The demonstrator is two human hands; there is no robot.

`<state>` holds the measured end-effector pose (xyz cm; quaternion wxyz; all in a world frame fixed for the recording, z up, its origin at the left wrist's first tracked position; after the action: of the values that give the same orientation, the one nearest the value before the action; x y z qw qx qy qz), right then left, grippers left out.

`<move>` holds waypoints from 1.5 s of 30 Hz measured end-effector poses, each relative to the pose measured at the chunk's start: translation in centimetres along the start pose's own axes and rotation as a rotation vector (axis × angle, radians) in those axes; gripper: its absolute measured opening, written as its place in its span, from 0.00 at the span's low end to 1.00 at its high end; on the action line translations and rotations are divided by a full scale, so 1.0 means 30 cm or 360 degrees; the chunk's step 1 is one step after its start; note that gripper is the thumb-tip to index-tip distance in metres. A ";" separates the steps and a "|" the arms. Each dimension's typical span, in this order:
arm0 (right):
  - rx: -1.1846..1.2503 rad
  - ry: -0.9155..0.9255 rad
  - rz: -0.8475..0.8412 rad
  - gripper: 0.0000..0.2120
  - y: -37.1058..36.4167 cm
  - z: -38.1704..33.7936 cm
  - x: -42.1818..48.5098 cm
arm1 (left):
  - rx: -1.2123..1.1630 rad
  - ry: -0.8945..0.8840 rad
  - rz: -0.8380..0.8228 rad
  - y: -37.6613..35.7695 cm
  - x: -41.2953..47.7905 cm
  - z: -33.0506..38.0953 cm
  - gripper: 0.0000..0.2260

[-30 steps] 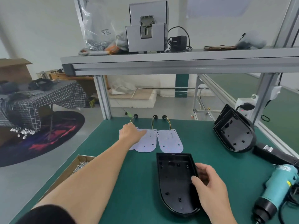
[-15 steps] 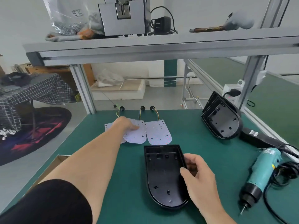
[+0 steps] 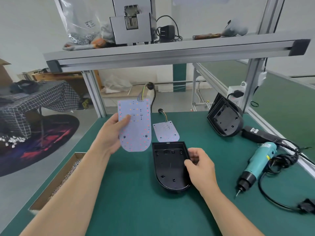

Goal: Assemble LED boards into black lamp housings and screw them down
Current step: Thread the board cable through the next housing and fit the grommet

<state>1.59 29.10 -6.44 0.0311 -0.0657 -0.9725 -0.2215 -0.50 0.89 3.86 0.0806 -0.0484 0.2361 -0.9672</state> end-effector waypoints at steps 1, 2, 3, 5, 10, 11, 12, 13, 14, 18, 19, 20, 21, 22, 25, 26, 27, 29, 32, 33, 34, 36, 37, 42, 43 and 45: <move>0.0000 0.0003 0.0001 0.18 0.000 -0.001 -0.001 | -0.0053 -0.0029 -0.0058 -0.010 -0.058 0.022 0.16; -0.0008 0.0014 0.0002 0.19 0.000 -0.004 -0.002 | -0.0080 -0.0055 -0.0114 -0.017 -0.114 0.044 0.16; -0.0020 0.0028 0.0004 0.19 0.001 -0.008 -0.003 | -0.0091 -0.0079 -0.0173 -0.027 -0.170 0.070 0.16; -0.0029 0.0044 0.0007 0.19 0.005 -0.018 -0.009 | -0.0112 -0.0151 -0.0290 -0.055 -0.271 0.128 0.14; -0.0030 -0.0013 0.0011 0.14 0.022 -0.016 -0.027 | -0.0066 -0.0382 -0.0538 -0.158 -0.449 0.292 0.22; -0.0031 -0.0026 0.0002 0.14 0.023 -0.014 -0.031 | -0.0083 -0.0431 -0.0583 -0.181 -0.471 0.322 0.22; -0.0040 -0.0034 -0.0012 0.14 0.023 -0.014 -0.035 | -0.0123 -0.0477 -0.0652 -0.202 -0.490 0.352 0.20; -0.0087 -0.0036 -0.0020 0.16 0.021 -0.014 -0.037 | -0.0173 -0.0513 -0.0727 -0.226 -0.509 0.379 0.18; -0.0194 -0.0023 -0.0005 0.20 0.021 -0.022 -0.037 | -0.0204 -0.0554 -0.0787 -0.246 -0.523 0.406 0.16; -0.0526 0.0439 0.0080 0.40 0.014 -0.191 -0.052 | -0.0260 -0.0615 -0.1005 -0.350 -0.566 0.467 0.17; -0.0574 0.0635 -0.0006 0.42 -0.012 -0.253 -0.061 | -0.0309 -0.0583 -0.1003 -0.370 -0.567 0.462 0.19; -0.0686 0.0805 -0.0112 0.44 -0.048 -0.309 -0.071 | -0.0371 -0.0531 -0.0987 -0.387 -0.566 0.452 0.22; -0.0811 0.0928 -0.0200 0.45 -0.087 -0.355 -0.082 | -0.0431 -0.0491 -0.0965 -0.403 -0.564 0.442 0.25; -0.0878 0.0989 -0.0269 0.45 -0.121 -0.389 -0.089 | -0.0472 -0.0462 -0.0933 -0.417 -0.561 0.435 0.29; -0.0684 0.0870 -0.0403 0.42 -0.174 -0.447 -0.081 | -0.0613 -0.0430 -0.0918 -0.451 -0.566 0.457 0.47; -0.0619 0.0802 -0.0392 0.42 -0.177 -0.457 -0.069 | -0.0718 -0.0420 -0.0960 -0.465 -0.569 0.479 0.44; -0.0576 0.0738 -0.0385 0.43 -0.177 -0.460 -0.055 | -0.0790 -0.0435 -0.1034 -0.485 -0.581 0.510 0.37; -0.0533 0.0685 -0.0422 0.43 -0.182 -0.469 -0.036 | -0.0655 -0.0581 -0.1144 -0.526 -0.618 0.573 0.19; -0.0629 0.0887 -0.0666 0.28 -0.247 -0.498 -0.066 | -0.0653 -0.0493 -0.1310 -0.568 -0.641 0.610 0.11; -0.0683 0.0974 -0.0782 0.23 -0.279 -0.494 -0.090 | -0.0726 -0.0396 -0.1279 -0.571 -0.637 0.604 0.13; -0.0742 0.1027 -0.0884 0.21 -0.307 -0.479 -0.116 | -0.0772 -0.0341 -0.1233 -0.563 -0.623 0.597 0.17; -0.0843 0.1132 -0.0952 0.16 -0.339 -0.450 -0.152 | -0.0805 -0.0364 -0.1191 -0.542 -0.600 0.590 0.11; -0.0841 0.1186 -0.0870 0.12 -0.335 -0.450 -0.158 | -0.0878 -0.0344 -0.1182 -0.528 -0.597 0.588 0.07; -0.0061 0.0928 -0.0223 0.13 -0.120 -0.540 -0.073 | -0.1208 -0.0146 -0.0925 -0.378 -0.528 0.528 0.17; 0.0105 0.0841 -0.0147 0.12 -0.059 -0.560 -0.040 | -0.1162 -0.0096 -0.0783 -0.341 -0.516 0.495 0.08; 0.0324 0.0731 -0.0021 0.09 0.053 -0.594 0.026 | -0.0948 -0.0054 -0.0334 -0.249 -0.473 0.396 0.16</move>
<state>1.61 22.85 10.33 0.2564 -0.0037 -0.9575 -0.1318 14.01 4.66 17.03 -0.0335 -0.1102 0.5012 -0.8576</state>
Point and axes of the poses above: each hand's wrist, its own x-axis towards the middle knuckle, its own y-axis out of the back of the hand, z = x × y, the point moved 6 cm from there along x, towards the middle knuckle, and after that the axes turned 12 degrees about -x, right-handed, at the moved point
